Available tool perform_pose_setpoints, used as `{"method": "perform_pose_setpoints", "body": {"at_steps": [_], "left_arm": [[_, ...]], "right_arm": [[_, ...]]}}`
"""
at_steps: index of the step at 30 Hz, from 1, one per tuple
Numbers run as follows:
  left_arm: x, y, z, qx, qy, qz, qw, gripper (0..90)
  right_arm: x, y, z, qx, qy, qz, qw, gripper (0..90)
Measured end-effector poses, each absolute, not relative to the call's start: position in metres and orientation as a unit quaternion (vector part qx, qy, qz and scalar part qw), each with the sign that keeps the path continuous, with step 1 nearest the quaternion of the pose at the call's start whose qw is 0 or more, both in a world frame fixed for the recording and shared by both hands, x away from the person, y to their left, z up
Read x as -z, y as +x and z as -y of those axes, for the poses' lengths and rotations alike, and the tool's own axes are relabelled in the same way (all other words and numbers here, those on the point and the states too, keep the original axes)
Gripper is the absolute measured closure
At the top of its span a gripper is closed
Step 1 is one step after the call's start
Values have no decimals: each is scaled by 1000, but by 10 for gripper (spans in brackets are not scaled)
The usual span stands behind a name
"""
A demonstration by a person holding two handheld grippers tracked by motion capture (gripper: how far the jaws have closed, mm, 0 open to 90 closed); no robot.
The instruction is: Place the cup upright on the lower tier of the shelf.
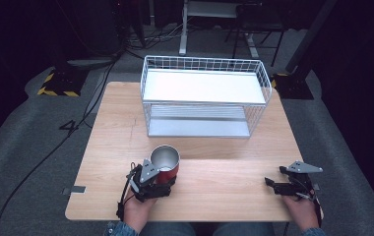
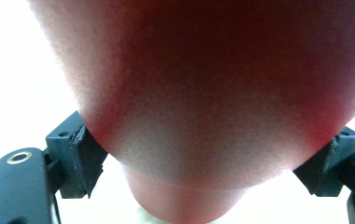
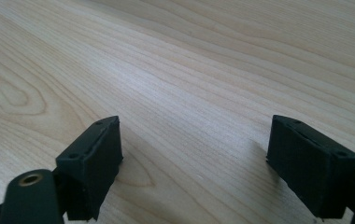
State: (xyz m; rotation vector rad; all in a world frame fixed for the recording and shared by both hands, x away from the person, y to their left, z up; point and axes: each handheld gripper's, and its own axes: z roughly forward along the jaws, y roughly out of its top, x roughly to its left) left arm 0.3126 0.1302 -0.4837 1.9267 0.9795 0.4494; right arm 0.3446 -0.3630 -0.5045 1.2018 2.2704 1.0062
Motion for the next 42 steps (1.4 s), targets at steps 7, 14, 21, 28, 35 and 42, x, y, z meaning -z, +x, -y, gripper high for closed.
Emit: {"method": "perform_pose_setpoints", "body": {"at_steps": [7, 14, 21, 28, 35, 42], "left_arm": [[467, 323, -121, -182, 784, -378, 458, 168], [451, 335, -111, -181, 790, -360, 462, 169], [441, 349, -101, -172, 788, -354, 473, 169], [437, 363, -88, -173, 784, -352, 482, 168], [436, 379, -77, -177, 775, -357, 490, 168], [439, 394, -68, -182, 767, -366, 495, 169]], "right_arm": [[505, 345, 363, -358, 428, -808, 190, 179], [505, 345, 363, -358, 428, -808, 190, 180], [505, 345, 363, -358, 428, -808, 191, 180], [504, 344, 363, -358, 427, -808, 191, 190], [504, 344, 363, -358, 426, -809, 191, 193], [504, 344, 363, -359, 426, -808, 190, 193]]}}
